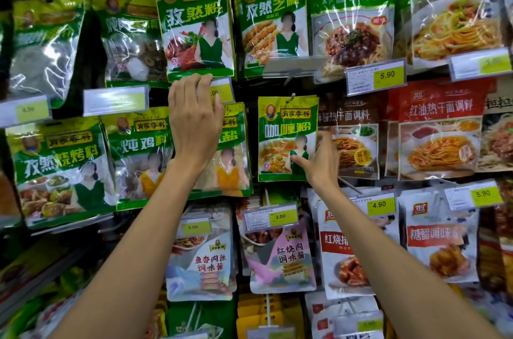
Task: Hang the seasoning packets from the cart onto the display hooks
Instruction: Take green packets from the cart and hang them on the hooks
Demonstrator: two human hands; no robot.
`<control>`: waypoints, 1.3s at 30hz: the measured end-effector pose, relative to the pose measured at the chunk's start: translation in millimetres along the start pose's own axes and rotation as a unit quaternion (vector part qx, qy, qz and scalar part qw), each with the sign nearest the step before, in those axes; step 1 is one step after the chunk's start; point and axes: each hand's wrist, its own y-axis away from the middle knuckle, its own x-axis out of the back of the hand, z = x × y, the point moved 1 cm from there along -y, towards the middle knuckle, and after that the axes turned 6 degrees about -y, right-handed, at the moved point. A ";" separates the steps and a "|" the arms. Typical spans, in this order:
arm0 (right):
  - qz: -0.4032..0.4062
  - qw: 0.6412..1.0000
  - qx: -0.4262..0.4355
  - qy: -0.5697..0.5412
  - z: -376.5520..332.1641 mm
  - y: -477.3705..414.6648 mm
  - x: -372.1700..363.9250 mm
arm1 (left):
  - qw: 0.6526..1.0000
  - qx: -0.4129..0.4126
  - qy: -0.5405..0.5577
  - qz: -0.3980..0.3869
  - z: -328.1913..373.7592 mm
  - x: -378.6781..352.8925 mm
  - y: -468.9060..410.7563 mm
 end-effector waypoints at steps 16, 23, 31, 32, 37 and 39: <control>0.034 0.999 0.012 0.002 8.7 8.6 16.6 | 0.999 -0.001 0.022 -0.030 1.4 6.1 1.3; 0.066 0.995 0.071 -0.015 -5.2 40.9 65.9 | 0.997 -0.014 0.081 -0.005 39.1 30.2 27.6; 0.056 0.998 -0.020 0.026 71.3 161.0 189.7 | 0.812 0.122 0.473 -0.318 206.5 83.5 175.8; 0.064 0.996 -0.046 0.039 85.5 181.2 206.7 | 0.779 0.137 0.501 -0.351 228.7 91.6 196.0; 0.127 0.965 -0.198 0.117 157.3 285.0 288.1 | 0.612 0.179 0.568 -0.521 324.3 123.6 290.8; 0.158 0.941 -0.256 0.153 183.1 323.3 316.0 | 0.582 0.161 0.574 -0.553 354.7 130.9 323.7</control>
